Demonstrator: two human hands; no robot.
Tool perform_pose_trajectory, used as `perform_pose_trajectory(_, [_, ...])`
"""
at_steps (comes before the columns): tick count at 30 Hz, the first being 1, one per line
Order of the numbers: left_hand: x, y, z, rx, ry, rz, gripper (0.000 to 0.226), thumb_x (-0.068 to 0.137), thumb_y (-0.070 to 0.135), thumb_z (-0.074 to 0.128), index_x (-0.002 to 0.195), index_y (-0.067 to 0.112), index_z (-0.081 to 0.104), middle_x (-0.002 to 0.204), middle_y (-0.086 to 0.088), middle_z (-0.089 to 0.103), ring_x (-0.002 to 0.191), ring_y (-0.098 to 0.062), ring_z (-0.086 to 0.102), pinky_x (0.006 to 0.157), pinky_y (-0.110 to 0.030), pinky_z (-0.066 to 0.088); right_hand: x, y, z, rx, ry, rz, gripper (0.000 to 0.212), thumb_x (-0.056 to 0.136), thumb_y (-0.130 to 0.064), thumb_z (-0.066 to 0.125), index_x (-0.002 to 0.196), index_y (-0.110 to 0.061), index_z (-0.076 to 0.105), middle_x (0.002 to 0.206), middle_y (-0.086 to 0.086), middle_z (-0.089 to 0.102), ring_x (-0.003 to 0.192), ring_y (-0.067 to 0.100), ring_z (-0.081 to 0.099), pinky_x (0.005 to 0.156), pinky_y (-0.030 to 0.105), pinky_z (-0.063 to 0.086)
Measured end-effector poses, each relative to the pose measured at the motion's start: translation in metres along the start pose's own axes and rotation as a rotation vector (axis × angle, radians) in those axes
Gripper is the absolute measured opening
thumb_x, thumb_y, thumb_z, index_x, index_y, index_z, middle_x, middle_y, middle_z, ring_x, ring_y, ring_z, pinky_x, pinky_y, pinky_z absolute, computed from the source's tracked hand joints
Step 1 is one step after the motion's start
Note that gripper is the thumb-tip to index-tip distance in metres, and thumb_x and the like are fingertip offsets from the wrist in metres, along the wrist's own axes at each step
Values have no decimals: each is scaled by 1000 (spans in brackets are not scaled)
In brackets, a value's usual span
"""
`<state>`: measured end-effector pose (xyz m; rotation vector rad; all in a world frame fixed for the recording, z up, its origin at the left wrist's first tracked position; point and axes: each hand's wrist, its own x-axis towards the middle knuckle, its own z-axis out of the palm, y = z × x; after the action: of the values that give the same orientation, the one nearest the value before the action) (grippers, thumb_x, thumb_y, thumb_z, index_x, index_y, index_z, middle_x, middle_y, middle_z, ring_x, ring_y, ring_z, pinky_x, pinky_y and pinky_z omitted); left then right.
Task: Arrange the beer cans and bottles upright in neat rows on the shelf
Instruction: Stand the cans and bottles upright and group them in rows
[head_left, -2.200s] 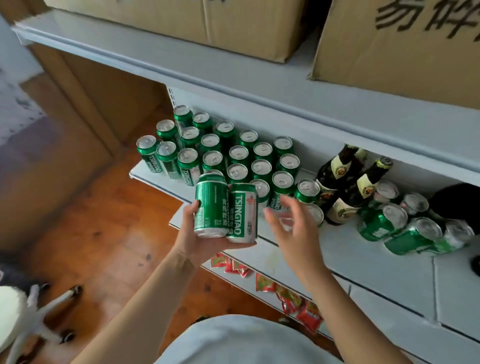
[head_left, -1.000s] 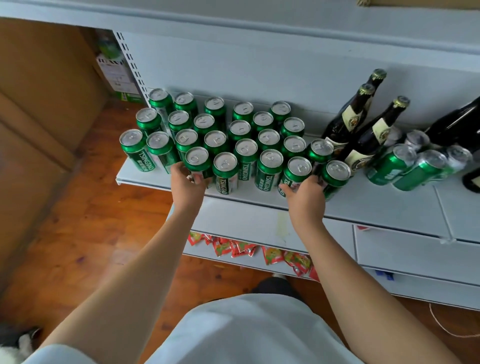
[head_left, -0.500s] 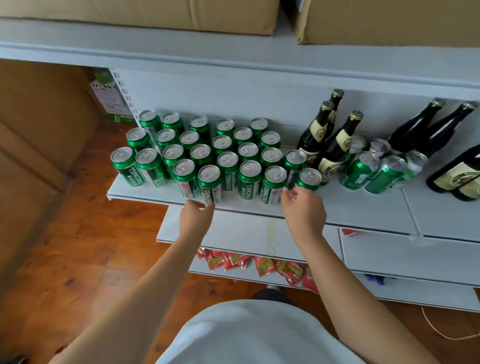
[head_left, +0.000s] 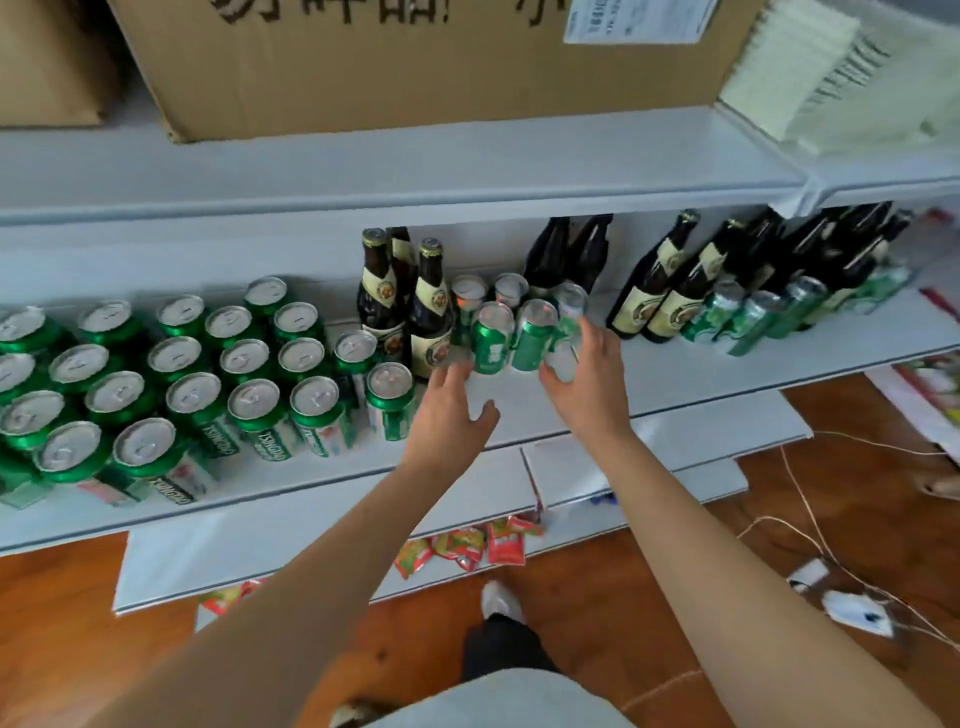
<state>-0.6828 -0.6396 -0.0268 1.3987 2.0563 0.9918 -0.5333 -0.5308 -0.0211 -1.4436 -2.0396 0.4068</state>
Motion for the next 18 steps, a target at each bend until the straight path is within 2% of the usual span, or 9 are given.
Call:
perform_pose_trajectory(3, [31,15,28,32,6,-48,63,87,23,68,141,7,38,136,-15,42,125,-30,44,99,-35,38,28,40,6,-67,-95,2,92,75,-35,79,147,-5,31,139,22,39,129,37,36,103,45,38])
perform_pose_trajectory(5, [53,19,45,65,12,-85,76,84,23,71,145,6,29,138,-16,38,128,-31,39,101,-35,37,51,59,12,-73,-168,17,105,71,-45,81,152,-14,21,148,27,26,134,42,30,107,48,35])
perform_pose_trajectory(8, [87,20,69,89,38,-166,96,81,23,75,152,3,13,142,-18,33,132,-33,34,106,-36,34,89,81,23,-10,-311,65,124,63,-55,83,155,-26,5,155,30,5,144,44,12,114,48,25])
perform_pose_trajectory(11, [110,23,86,10,113,-286,107,78,24,79,154,4,6,149,-18,28,139,-32,28,108,-38,33,122,95,36,56,-413,14,140,54,-59,86,155,-22,-4,153,31,8,144,41,11,114,53,26])
perform_pose_trajectory(14, [121,25,98,-50,190,-338,114,73,30,84,154,6,8,151,-15,26,142,-26,25,111,-37,29,138,101,45,138,-513,17,146,49,-58,88,153,-26,-9,156,25,1,144,38,20,114,47,30])
perform_pose_trajectory(18, [124,19,110,-57,325,-350,112,61,35,91,146,5,25,141,-14,35,137,-28,30,113,-38,28,135,110,54,249,-458,-34,134,50,-47,93,153,-18,11,144,21,31,131,33,40,107,41,39])
